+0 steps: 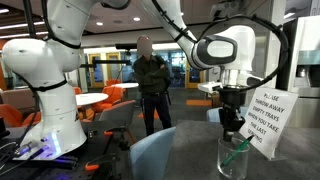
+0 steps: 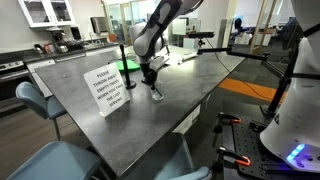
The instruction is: Pick up the glass cup forward
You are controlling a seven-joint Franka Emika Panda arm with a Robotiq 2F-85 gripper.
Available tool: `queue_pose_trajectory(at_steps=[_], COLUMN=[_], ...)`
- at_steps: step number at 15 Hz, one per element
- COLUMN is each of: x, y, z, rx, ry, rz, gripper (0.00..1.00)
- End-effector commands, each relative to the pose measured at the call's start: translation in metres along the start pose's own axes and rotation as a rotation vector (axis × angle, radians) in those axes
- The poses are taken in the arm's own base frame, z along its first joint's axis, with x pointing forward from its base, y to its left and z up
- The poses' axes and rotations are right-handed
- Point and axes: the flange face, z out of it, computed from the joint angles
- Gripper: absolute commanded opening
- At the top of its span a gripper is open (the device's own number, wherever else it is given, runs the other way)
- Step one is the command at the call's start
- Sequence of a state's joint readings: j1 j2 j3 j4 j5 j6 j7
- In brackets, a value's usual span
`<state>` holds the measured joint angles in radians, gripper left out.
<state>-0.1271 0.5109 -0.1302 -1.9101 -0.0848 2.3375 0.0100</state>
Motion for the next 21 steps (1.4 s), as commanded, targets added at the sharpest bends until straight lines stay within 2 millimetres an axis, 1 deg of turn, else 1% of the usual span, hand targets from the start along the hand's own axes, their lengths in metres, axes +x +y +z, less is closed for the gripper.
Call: queue_pose_trajectory(at_steps=[1,3,5,8,10,13,16,18,21], x=[-0.051,-0.075,-0.099,-0.128,-0.14,-0.151,-0.155,-0.156,-0.155], y=[0.014,0.021,0.026,0.031,0.038,0.054,0.071,0.077,0.079], z=[-0.023,-0.029,-0.028,-0.015,-0.007,0.001,0.006,0.011,0.02], rx=[0.021,0.022,0.03,0.065,0.083,0.085,0.076,0.078,0.073], ry=[0.051,0.099,0.166,0.203,0.2,0.18,0.173,0.167,0.163], rz=[0.031,0.045,0.046,0.076,0.109,0.153,0.183,0.192,0.188], gripper=[0.01,0.01,0.01,0.01,0.01,0.01,0.01,0.01,0.01])
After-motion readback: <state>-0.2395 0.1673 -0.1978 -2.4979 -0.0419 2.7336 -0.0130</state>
